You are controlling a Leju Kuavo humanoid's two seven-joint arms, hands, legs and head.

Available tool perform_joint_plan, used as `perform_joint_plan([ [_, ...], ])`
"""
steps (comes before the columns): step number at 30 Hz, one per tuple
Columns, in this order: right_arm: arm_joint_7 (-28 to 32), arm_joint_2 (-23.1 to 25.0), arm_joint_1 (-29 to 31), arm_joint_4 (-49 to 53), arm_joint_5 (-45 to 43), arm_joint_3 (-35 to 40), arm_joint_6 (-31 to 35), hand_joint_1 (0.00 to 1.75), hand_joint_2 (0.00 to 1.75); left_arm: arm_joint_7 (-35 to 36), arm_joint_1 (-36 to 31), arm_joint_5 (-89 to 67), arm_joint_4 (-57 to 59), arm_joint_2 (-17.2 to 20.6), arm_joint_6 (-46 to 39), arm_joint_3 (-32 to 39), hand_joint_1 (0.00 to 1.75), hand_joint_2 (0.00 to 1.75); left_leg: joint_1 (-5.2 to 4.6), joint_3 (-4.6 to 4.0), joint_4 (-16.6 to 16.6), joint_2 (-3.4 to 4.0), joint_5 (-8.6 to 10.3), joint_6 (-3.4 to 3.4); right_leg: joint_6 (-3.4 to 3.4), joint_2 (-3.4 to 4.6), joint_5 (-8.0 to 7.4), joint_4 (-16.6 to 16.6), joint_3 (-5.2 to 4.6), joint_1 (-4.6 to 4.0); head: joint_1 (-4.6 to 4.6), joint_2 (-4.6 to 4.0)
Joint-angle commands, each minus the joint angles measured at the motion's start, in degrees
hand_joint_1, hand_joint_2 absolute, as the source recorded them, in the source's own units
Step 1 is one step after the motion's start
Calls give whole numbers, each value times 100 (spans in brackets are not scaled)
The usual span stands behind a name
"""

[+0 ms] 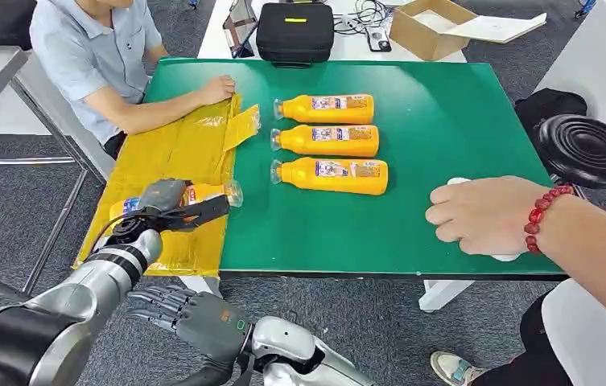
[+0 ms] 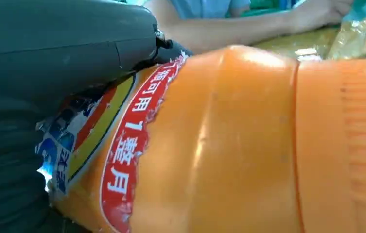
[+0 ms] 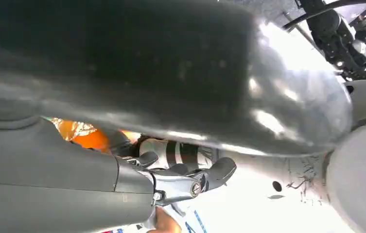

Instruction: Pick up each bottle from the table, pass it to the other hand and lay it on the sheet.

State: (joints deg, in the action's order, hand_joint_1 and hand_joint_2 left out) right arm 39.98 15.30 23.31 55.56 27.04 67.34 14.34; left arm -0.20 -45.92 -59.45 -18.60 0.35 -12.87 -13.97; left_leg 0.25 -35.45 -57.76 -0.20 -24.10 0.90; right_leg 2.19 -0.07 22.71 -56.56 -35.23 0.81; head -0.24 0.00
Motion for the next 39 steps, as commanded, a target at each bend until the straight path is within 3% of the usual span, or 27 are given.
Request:
perform_joint_plan([
  [1,2,-128,143,-330,-43,122,48,0,0,34,105,-238,433,-31,523,-51,37,175,3,50,11,18,-13,-5,-11,16,8,12,45,-4,0,0],
  [3,2,-259,156,-283,-85,61,101,0,0,136,30,-315,464,-228,676,-123,12,175,0,34,9,7,-7,-4,-7,7,4,9,30,-2,0,0],
  [8,2,-623,118,4,-375,75,89,0,0,294,-50,-329,469,-653,918,-147,0,175,-1,34,6,-33,-1,0,-4,-34,11,10,38,-2,-2,0],
  [11,2,-554,182,-139,-447,232,176,0,0,169,-31,-125,451,-628,1040,48,0,175,-2,41,4,-33,-3,-1,-2,-25,9,10,47,0,-2,0],
  [13,2,-519,211,-244,-453,247,244,0,0,-141,-44,261,430,-640,1309,378,0,175,2,48,1,-10,-11,-3,-6,-4,8,10,51,-4,0,0],
  [19,2,-555,194,-287,-549,318,321,0,0,-1049,-91,1007,207,-749,1356,953,0,175,-1,37,4,-33,0,-5,-5,-25,5,9,42,0,-2,0],
  [27,2,-538,151,-342,-549,306,438,0,0,-2236,-38,3151,-395,-1076,1170,2475,0,175,2,34,-2,-20,-6,-6,-6,-16,9,5,39,-4,-2,0],
  [33,2,-581,128,-264,-560,322,469,0,0,-2803,195,4300,-1053,-1134,1406,2671,0,175,0,30,2,-19,-2,-6,-5,-18,7,7,34,-3,-2,0],
  [39,2,-581,128,-264,-560,322,469,0,0,-2803,195,4300,-1053,-1134,1406,2671,0,175,1,36,1,-11,-5,-6,-7,-15,9,6,37,-4,0,0],
])
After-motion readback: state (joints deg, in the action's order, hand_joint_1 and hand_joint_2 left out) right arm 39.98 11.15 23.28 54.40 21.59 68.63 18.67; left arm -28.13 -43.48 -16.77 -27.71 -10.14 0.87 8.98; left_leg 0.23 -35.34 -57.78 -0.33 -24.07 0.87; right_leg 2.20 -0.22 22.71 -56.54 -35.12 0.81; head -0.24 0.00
